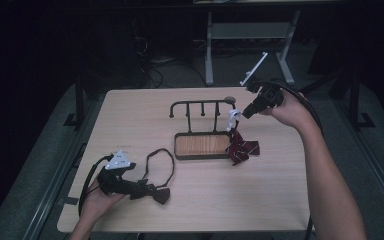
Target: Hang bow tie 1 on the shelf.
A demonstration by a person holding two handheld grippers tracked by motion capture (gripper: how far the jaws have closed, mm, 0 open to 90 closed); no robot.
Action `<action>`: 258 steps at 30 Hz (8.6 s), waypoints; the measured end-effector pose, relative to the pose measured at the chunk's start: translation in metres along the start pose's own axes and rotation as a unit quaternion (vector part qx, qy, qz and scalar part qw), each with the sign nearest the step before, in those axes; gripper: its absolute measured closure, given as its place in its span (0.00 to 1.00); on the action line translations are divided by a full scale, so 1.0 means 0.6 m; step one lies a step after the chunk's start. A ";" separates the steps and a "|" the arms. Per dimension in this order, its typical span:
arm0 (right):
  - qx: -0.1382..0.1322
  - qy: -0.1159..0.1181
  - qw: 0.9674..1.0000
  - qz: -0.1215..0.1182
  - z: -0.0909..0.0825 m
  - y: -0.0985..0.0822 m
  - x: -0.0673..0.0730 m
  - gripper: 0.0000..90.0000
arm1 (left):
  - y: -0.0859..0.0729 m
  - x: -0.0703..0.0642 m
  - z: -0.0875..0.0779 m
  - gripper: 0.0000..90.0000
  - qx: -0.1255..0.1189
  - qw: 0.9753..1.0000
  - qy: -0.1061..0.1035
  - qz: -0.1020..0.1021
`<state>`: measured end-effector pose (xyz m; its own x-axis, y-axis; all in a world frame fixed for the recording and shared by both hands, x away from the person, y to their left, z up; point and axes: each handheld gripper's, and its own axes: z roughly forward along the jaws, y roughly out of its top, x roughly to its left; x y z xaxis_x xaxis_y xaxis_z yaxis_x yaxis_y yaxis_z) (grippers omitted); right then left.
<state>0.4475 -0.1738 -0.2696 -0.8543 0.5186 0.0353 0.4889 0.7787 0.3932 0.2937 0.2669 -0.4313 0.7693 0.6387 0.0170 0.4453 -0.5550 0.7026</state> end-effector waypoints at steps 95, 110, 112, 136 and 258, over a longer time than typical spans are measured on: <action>-0.064 0.100 0.993 0.009 0.136 -0.227 0.097 0.68 | 0.009 -0.011 0.014 0.36 0.027 0.999 -0.017 0.014; -0.081 0.103 0.991 0.014 0.141 -0.260 0.115 0.64 | 0.025 -0.012 0.015 0.39 0.046 0.998 -0.026 0.027; -0.081 0.103 0.991 0.012 0.142 -0.262 0.118 0.64 | 0.030 -0.012 0.016 0.39 0.049 0.998 -0.027 0.031; -0.090 0.105 0.990 0.021 0.152 -0.287 0.129 0.63 | 0.071 0.009 0.026 0.45 0.083 0.995 -0.041 0.043; -0.097 0.102 0.990 0.029 0.151 -0.300 0.125 0.58 | 0.179 0.065 0.030 1.00 0.161 0.982 -0.056 0.081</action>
<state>0.3114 -0.2430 -0.4208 -0.8534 0.4629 0.2394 0.5116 0.6566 0.5541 0.3801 0.2226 -0.3681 0.8795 0.4755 0.0180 0.4212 -0.7957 0.4352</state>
